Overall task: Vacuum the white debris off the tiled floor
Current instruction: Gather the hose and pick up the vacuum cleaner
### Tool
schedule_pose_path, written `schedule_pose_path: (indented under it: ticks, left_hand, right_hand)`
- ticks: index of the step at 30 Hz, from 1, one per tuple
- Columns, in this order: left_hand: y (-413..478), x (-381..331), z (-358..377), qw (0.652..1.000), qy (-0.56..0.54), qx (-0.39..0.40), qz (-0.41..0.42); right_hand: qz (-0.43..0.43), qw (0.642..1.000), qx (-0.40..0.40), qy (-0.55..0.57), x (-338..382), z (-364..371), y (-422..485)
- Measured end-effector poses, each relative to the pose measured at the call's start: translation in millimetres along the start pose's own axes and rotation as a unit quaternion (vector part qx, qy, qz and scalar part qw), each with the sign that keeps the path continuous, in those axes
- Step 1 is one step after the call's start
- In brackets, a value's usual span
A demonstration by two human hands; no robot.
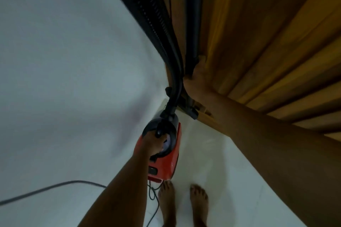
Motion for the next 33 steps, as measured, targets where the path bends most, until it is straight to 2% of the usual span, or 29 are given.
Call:
schedule_pose_path:
  ticks: [4,11,16,21,25,29,33]
  left_hand:
    - [47.5,26.0,-6.2,1.000,0.000,0.004,-0.008]
    - [122.9,72.9,-8.4,0.999,0.020,0.023,-0.016]
    - [169.9,101.3,-5.0,1.000,0.008,0.026,-0.014]
    - [206.9,122.7,4.9,0.999,0.044,0.020,-0.025]
    - [222.5,115.2,8.4,0.998,0.051,0.008,-0.024]
    - [237.1,105.9,6.2,0.999,0.042,-0.012,0.001]
    - [229.8,93.2,2.9,0.998,0.065,-0.004,0.012]
  right_hand:
    - [0.004,0.999,0.033,0.015,-28.5,52.1,24.5]
    - [0.017,0.999,0.003,-0.040,-95.3,113.1,52.2]
    - [0.004,0.998,0.008,-0.059,-139.6,141.8,73.8]
    - [-0.014,1.000,-0.003,-0.005,-161.5,164.8,84.2]
    - [-0.030,0.999,-0.013,-0.003,-167.6,165.4,82.3]
    - [-0.006,0.998,-0.007,-0.057,-174.0,172.6,80.9]
    - [0.084,0.987,0.008,-0.139,-195.2,179.1,85.4]
Point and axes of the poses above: each hand's wrist, its own y-axis towards the middle knuckle, its own z-axis out of the palm, x = y × z, the point moved 10 cm from there along y, towards the middle knuckle, and after that the axes turned 11 degrees about x, right-handed, at the moved point
